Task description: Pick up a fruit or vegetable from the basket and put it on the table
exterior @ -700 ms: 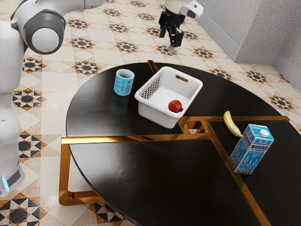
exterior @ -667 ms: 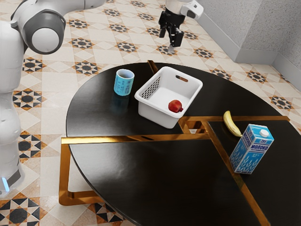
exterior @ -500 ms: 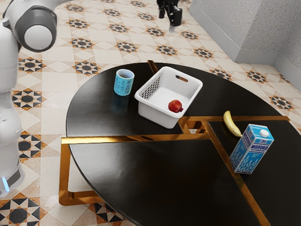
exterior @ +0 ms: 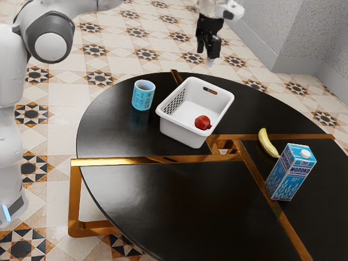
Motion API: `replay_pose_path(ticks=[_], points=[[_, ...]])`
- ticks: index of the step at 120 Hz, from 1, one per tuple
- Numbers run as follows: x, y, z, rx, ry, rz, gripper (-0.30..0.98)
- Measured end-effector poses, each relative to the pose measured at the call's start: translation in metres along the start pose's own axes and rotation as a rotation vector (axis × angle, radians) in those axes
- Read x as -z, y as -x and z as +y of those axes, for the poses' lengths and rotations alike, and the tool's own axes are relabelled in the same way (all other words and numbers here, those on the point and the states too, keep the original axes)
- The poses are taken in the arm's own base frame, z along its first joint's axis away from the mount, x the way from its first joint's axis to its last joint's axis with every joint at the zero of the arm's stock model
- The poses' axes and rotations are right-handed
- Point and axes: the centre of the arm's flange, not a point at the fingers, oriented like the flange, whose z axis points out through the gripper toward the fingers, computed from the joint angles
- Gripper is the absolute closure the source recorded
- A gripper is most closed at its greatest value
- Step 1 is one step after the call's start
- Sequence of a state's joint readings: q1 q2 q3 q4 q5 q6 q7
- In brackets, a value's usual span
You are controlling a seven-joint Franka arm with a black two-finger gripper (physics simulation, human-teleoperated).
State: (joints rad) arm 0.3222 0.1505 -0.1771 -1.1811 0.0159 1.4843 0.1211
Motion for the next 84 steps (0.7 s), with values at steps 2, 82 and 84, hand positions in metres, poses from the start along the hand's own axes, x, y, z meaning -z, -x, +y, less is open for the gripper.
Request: replay_pose_path(ticks=[2,82,84], points=[[-0.016,-0.008,0.010,-0.023,0.001,-0.026,0.00],[-0.081,0.028,0.057,-0.418,0.073,-0.184,0.00],[-0.081,0.027,0.054,-0.429,0.073,-0.184,0.00]])
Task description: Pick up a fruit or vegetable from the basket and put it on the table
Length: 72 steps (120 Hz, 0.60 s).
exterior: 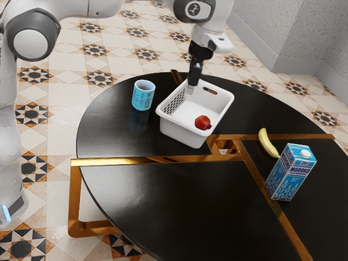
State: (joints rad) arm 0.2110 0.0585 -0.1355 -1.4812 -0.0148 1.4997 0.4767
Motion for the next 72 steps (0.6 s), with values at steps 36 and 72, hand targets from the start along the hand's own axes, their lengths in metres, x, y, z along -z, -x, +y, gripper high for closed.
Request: replay_pose_path(ticks=[36,72], points=[[-0.026,-0.031,-0.021,-0.329,-0.005,0.046,0.00],[-0.062,-0.047,-0.030,-0.546,0.037,0.050,0.00]])
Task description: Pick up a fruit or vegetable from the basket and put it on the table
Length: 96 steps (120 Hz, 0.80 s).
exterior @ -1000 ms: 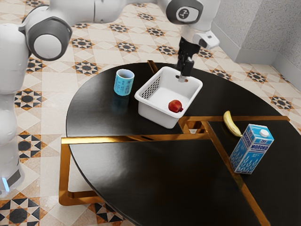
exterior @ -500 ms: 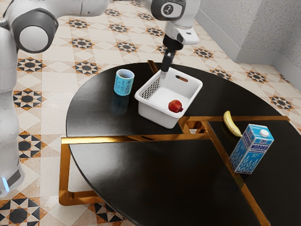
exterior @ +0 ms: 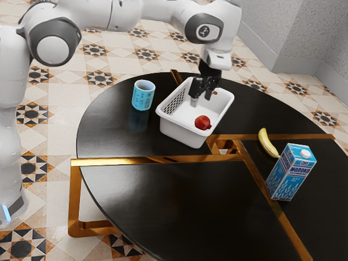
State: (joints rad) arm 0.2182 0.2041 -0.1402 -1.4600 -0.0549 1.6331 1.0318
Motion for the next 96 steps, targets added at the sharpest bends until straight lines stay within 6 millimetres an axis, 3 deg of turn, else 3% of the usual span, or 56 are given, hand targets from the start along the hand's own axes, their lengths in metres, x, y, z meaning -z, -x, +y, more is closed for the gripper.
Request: replay_pose_path(ticks=[53,73,96], points=[[-0.008,0.008,-0.017,0.068,-0.006,0.049,0.00],[-0.020,0.015,-0.026,0.129,0.007,0.038,0.00],[-0.050,0.015,-0.043,0.177,0.025,0.030,0.00]])
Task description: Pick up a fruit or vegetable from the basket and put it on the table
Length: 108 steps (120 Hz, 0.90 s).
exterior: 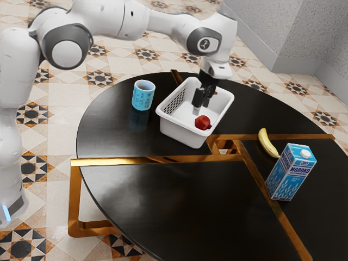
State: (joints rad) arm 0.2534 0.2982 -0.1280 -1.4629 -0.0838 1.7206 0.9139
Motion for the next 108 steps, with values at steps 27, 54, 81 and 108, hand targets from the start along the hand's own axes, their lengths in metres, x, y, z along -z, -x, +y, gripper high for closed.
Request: replay_pose_path(ticks=[27,54,81,108], points=[[-0.016,-0.001,-0.012,0.030,-0.003,-0.001,0.00],[-0.009,0.003,-0.031,0.013,-0.043,0.001,0.00],[-0.025,-0.003,-0.037,-0.027,-0.033,-0.005,0.00],[-0.026,0.000,-0.047,-0.060,-0.054,-0.015,0.00]])
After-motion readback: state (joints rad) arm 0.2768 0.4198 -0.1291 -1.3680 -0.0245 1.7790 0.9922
